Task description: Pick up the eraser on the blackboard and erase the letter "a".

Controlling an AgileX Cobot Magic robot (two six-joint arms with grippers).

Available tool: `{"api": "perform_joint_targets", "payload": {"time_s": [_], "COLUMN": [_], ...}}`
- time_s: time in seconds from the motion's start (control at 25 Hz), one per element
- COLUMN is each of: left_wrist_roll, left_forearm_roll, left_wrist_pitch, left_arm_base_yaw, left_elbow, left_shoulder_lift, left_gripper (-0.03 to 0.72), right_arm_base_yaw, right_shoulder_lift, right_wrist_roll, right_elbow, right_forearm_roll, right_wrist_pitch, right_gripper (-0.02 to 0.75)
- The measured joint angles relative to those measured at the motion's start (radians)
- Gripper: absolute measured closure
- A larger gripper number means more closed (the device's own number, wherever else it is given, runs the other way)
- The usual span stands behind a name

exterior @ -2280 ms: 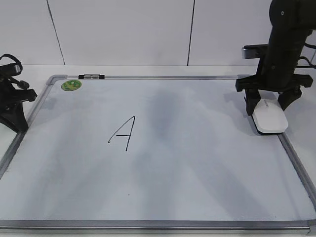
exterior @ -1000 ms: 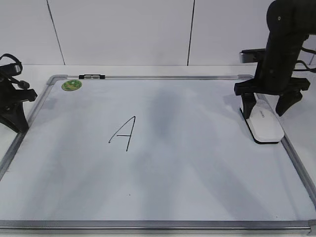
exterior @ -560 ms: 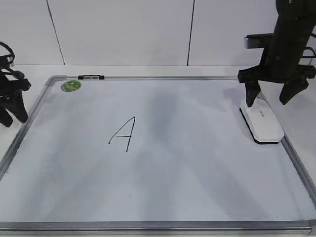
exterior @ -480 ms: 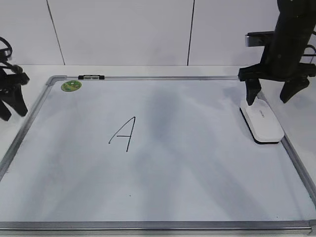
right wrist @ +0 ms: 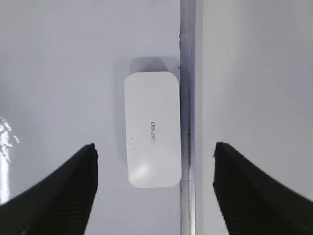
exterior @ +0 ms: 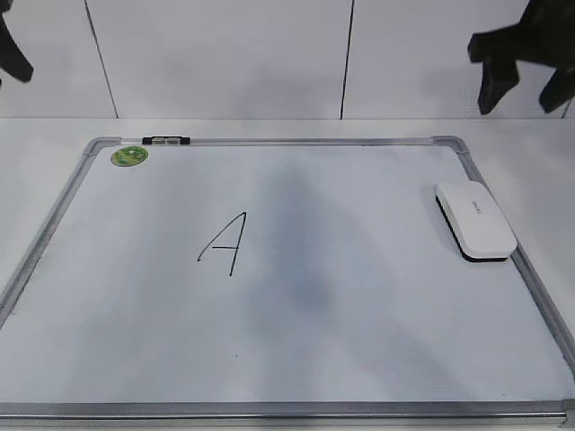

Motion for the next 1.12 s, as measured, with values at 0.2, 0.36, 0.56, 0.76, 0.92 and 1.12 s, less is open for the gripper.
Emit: {"api": "perform_joint_targets", "payload": {"time_s": [0.2,0.36,0.56,0.76,0.92,1.12], "left_wrist_roll": [0.000,0.000,0.000,0.000,-0.023,-0.039], "left_forearm_roll": [-0.013,0.042,0.133,0.151,0.156,0.156], "left_wrist_pitch": [0.006,0.015,0.030,0.040,0.046,0.052], "left_arm_base_yaw": [-0.014,-0.053,-0.125,-0.151,-0.151,-0.151], "left_elbow": [0.000,-0.001,-0.001,-0.001,-0.001,-0.006], "left_shoulder_lift": [-0.159,-0.296,-0.448,-0.605,-0.744,-0.903], "left_gripper": [0.351,0.353,0.381,0.400,0.401,0.401], "right_arm_base_yaw": [0.000,0.000,0.000,0.000,0.000,0.000], "right_shoulder_lift": [-0.167,-0.297,-0.451,-0.607,-0.740,-0.894], "right_wrist_roll": [0.000,0.000,0.000,0.009,0.032,0.045], "right_elbow": [0.000,0.008,0.089,0.235,0.366,0.500], "right_forearm_roll": [0.021,0.023,0.024,0.025,0.027,0.049], "right_wrist_pitch": [0.013,0.021,0.027,0.029,0.033,0.035], "right_gripper": [0.192,0.197,0.199,0.200,0.200,0.200]}}
